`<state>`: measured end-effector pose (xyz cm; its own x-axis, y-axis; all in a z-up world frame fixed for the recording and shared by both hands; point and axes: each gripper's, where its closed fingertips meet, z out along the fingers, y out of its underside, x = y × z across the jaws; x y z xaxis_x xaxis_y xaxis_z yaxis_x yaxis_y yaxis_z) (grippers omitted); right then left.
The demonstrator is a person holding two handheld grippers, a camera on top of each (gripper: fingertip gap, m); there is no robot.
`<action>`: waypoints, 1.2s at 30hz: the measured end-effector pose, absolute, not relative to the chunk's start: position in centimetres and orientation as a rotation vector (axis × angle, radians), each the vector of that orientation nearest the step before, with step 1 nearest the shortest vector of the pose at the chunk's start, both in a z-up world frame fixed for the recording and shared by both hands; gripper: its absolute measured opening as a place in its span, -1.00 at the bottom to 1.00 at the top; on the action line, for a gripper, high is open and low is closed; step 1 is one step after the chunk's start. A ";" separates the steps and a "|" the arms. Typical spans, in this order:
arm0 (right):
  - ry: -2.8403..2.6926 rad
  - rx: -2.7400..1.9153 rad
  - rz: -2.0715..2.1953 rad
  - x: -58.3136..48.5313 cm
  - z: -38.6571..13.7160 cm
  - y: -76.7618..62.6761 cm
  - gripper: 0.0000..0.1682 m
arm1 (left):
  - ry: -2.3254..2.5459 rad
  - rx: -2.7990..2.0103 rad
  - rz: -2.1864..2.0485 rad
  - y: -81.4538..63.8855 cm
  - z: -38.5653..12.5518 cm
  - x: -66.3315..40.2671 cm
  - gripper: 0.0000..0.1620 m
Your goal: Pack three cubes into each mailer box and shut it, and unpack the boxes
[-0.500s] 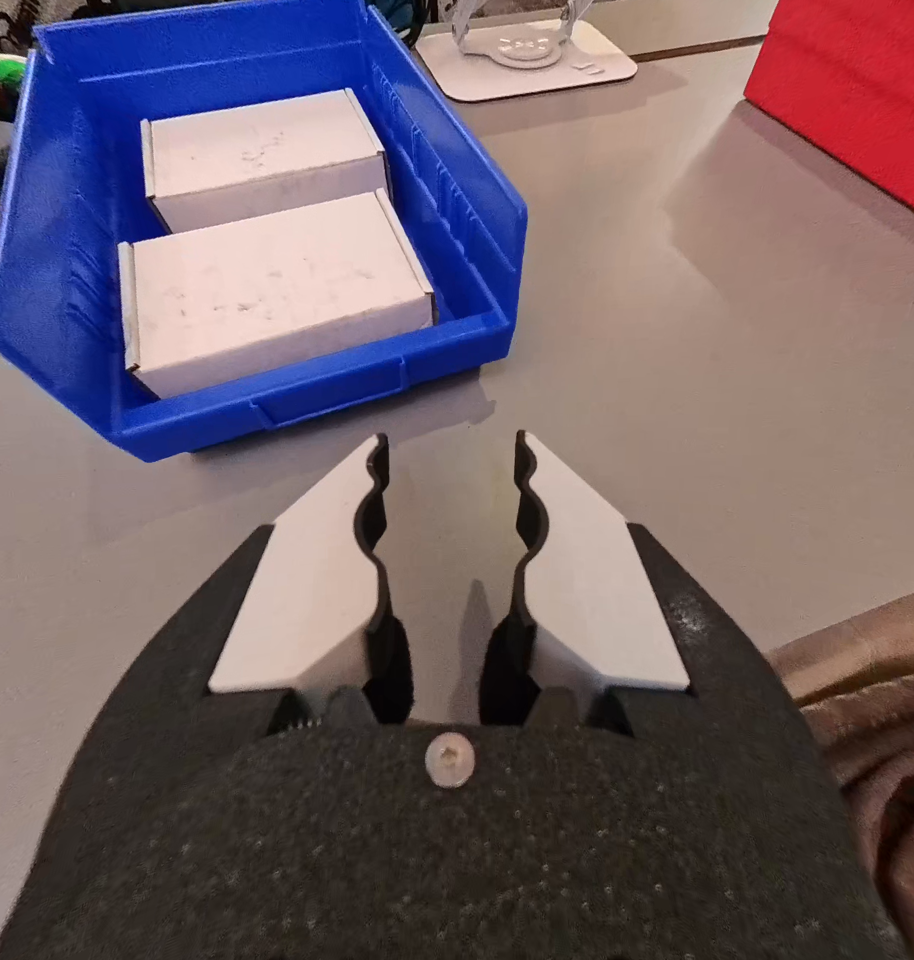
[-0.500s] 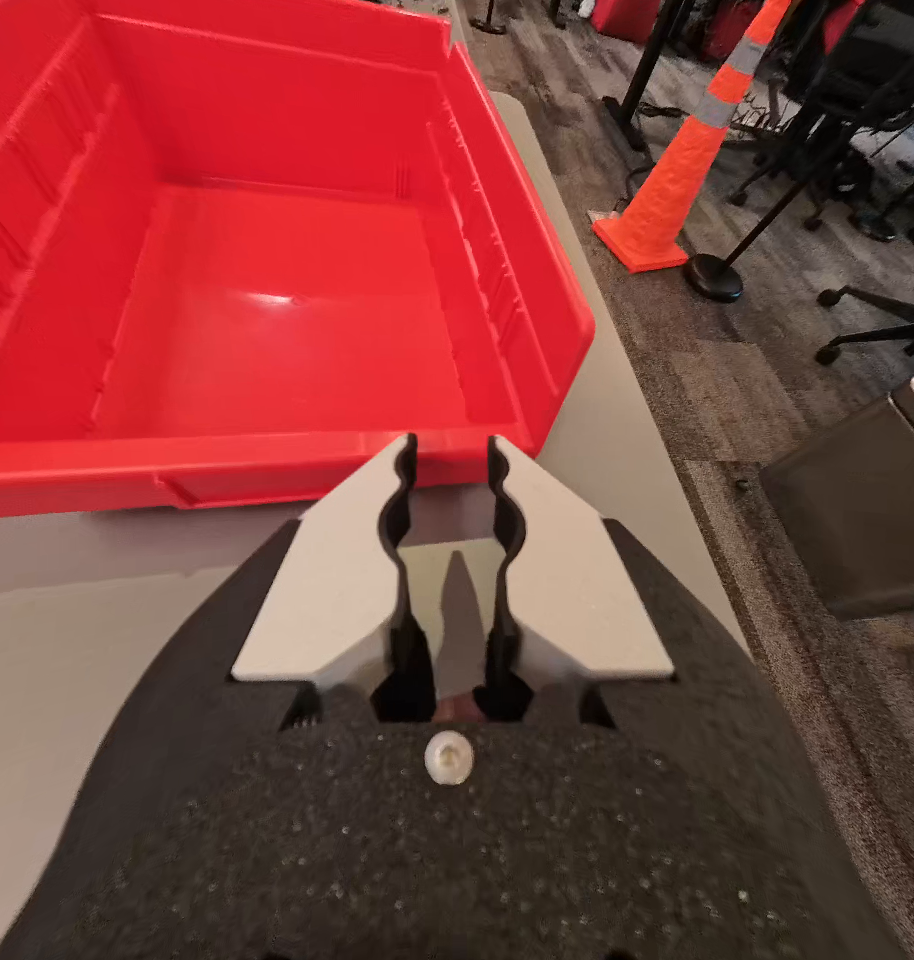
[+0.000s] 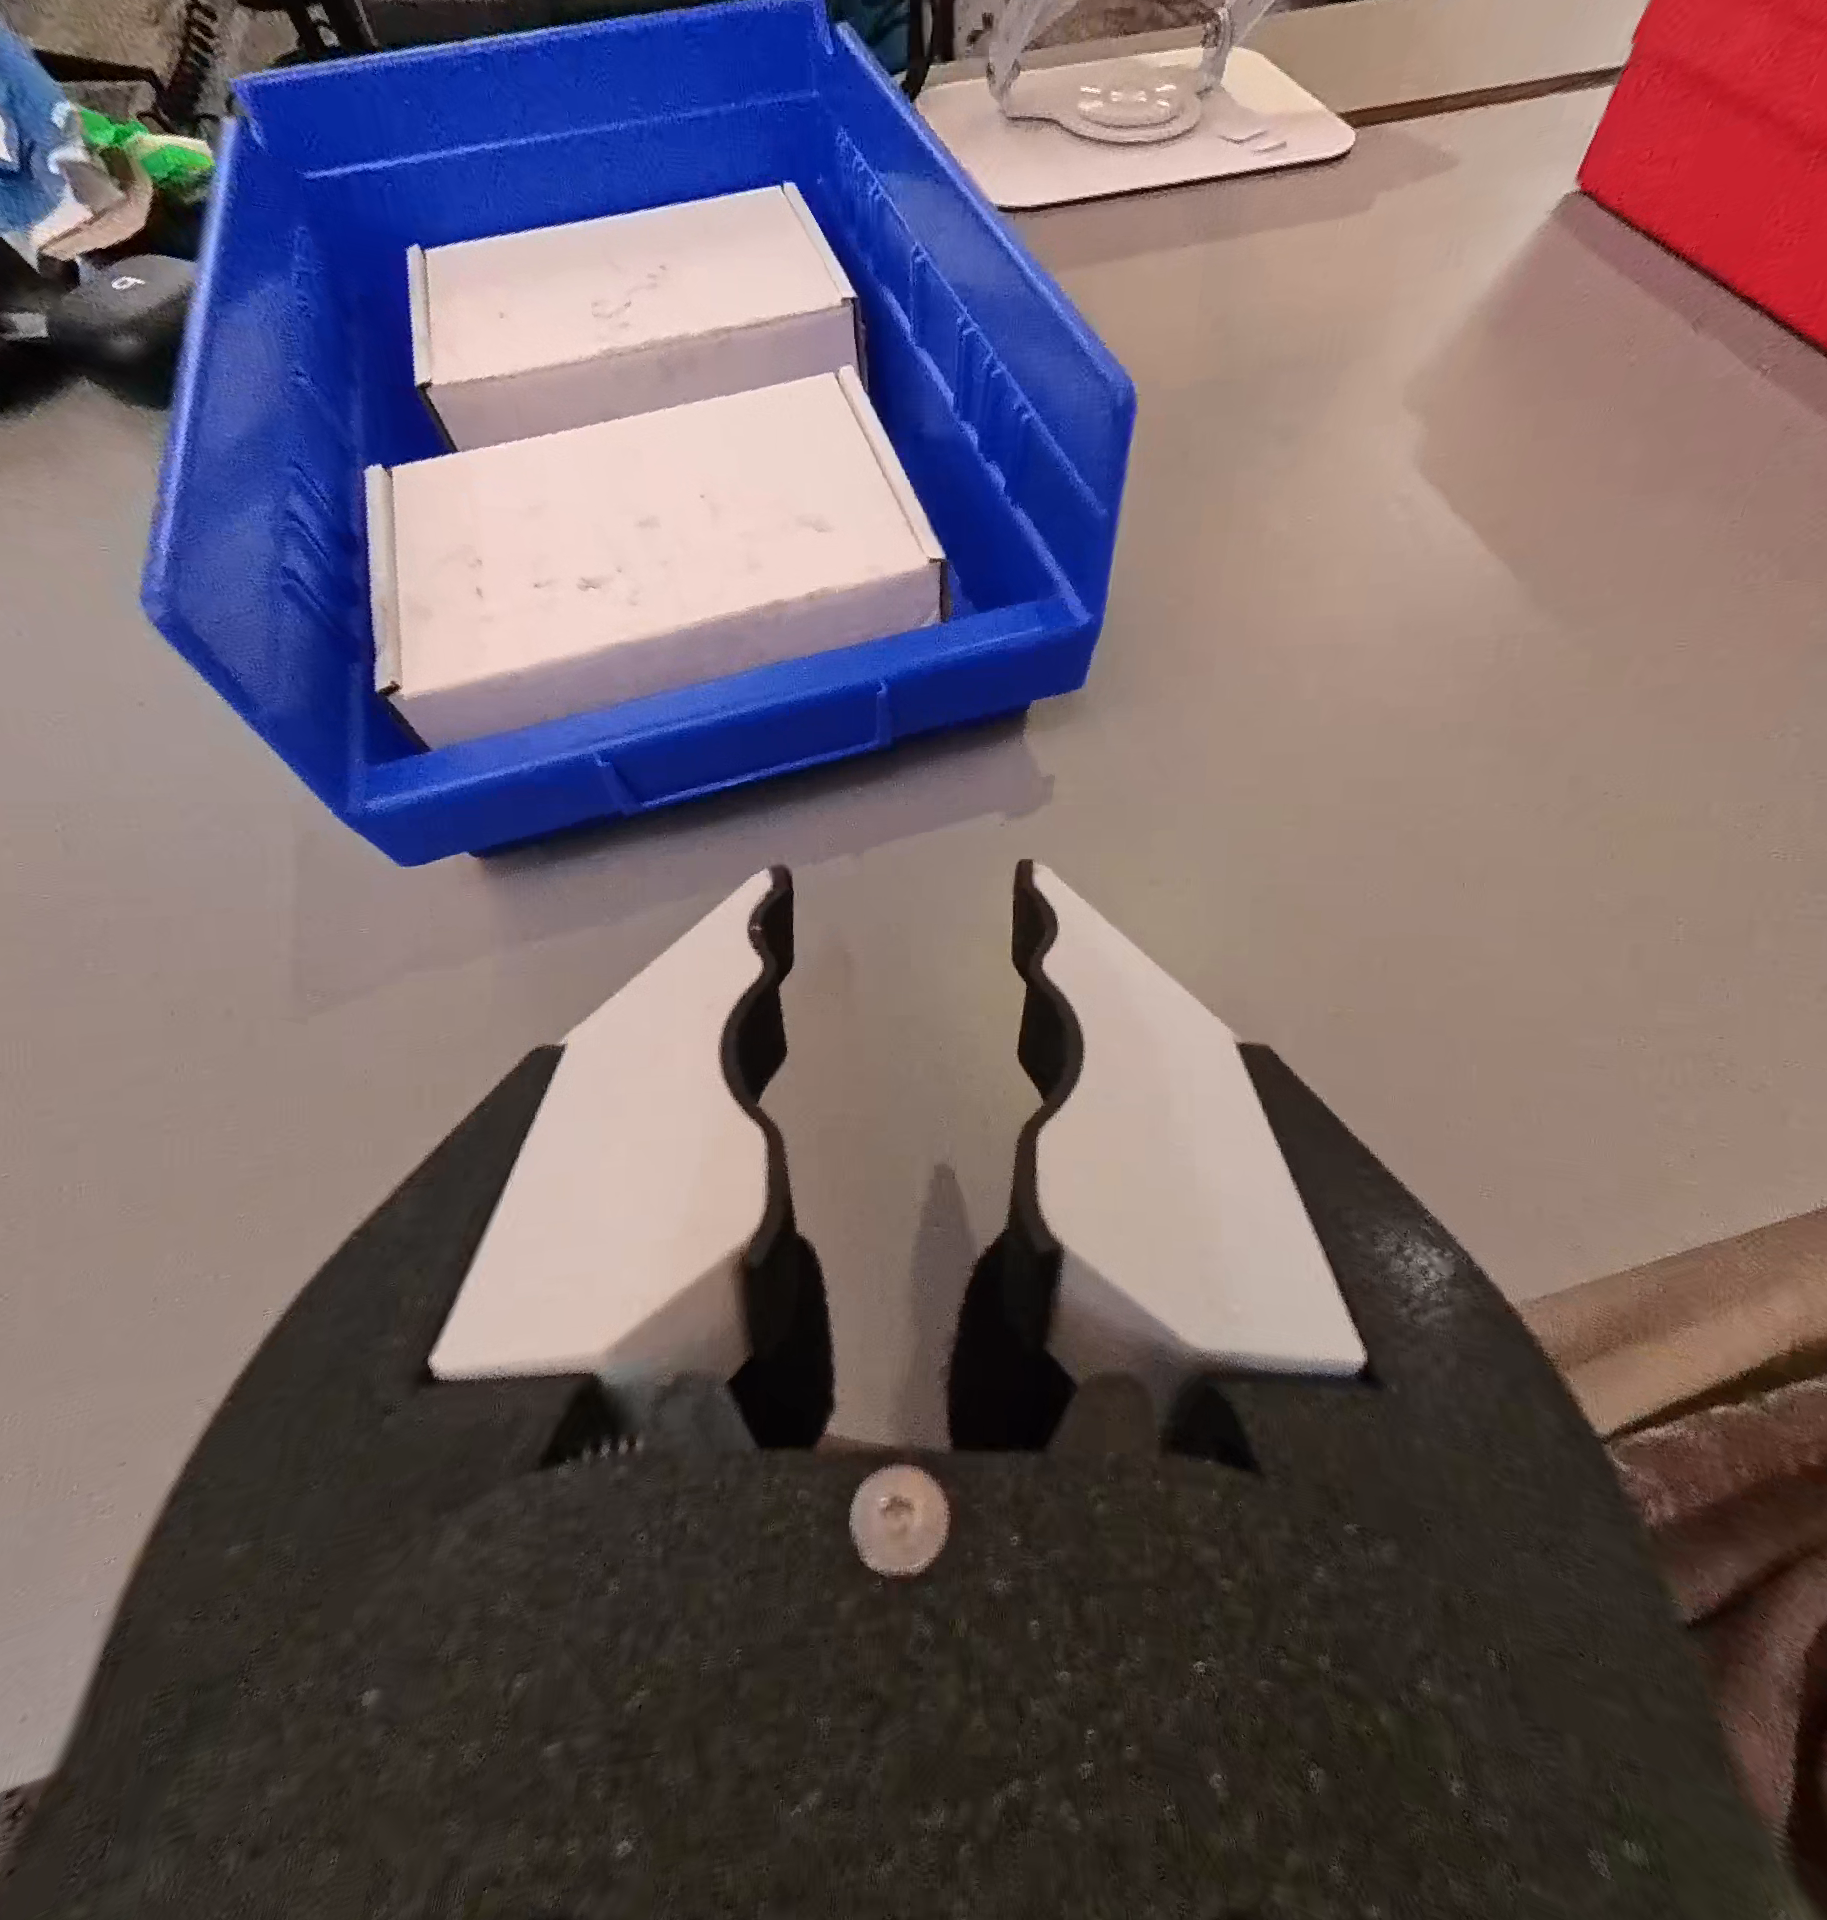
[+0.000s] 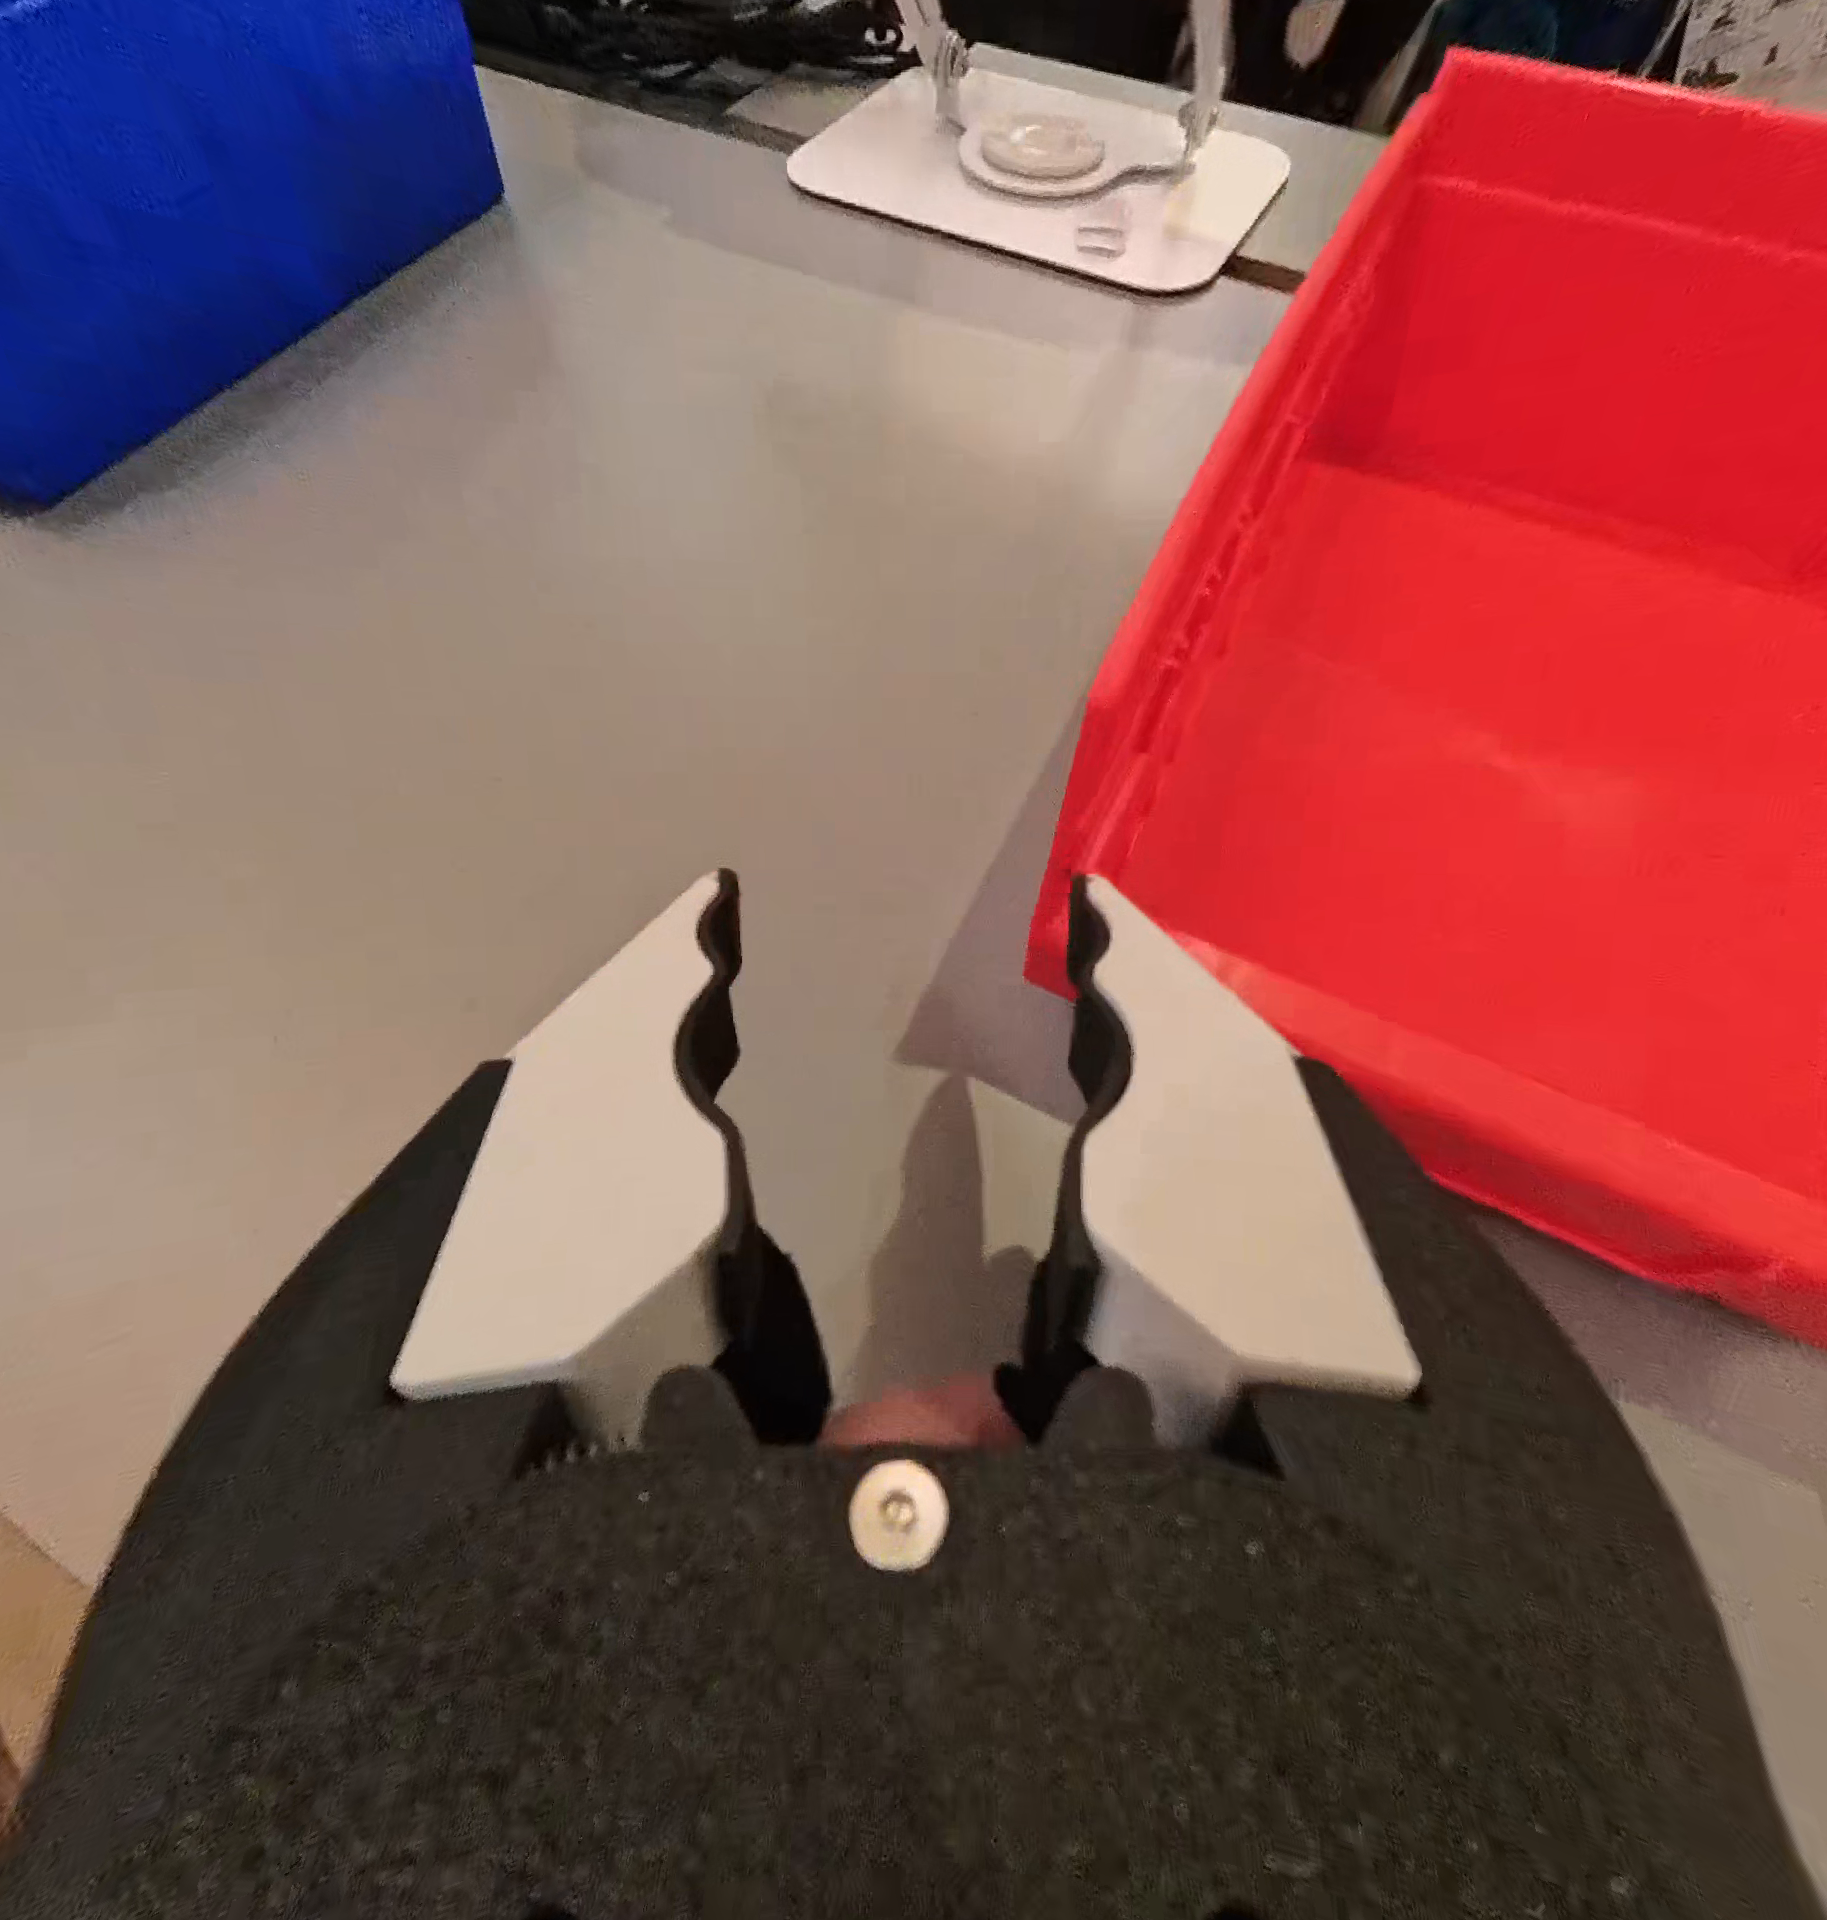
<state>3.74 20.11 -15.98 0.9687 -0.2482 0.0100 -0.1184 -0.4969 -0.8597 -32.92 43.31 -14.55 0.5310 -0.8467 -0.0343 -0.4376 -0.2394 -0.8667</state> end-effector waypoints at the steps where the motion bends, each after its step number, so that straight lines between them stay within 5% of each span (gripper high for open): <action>1: 0.262 -2.112 -0.184 4.0 -16.1 20.0 -0.25 | 1.054 -1.877 -0.574 43.4 -14.7 -33.0 -0.51; 10: 0.422 -2.071 -0.239 4.2 -15.5 16.8 -0.26 | 1.059 -1.885 -0.608 43.3 -14.8 -33.0 -0.48; 16: 0.472 -2.046 -0.200 2.2 -16.4 15.7 -0.31 | 1.262 -1.856 -0.742 40.7 -16.0 -30.8 -0.28; 21: 0.516 -2.078 -0.150 2.9 -17.4 15.5 -0.31 | 1.521 -1.628 -1.156 37.6 -9.6 -26.8 -0.22; 27: 0.594 -2.099 -0.005 3.4 -18.4 15.2 -0.33 | 1.942 -1.531 -0.553 51.1 -6.7 -22.2 0.06; 36: 0.651 -2.088 0.004 4.2 -18.6 14.1 -0.33 | 2.450 -1.431 0.135 66.7 -14.4 -16.9 0.29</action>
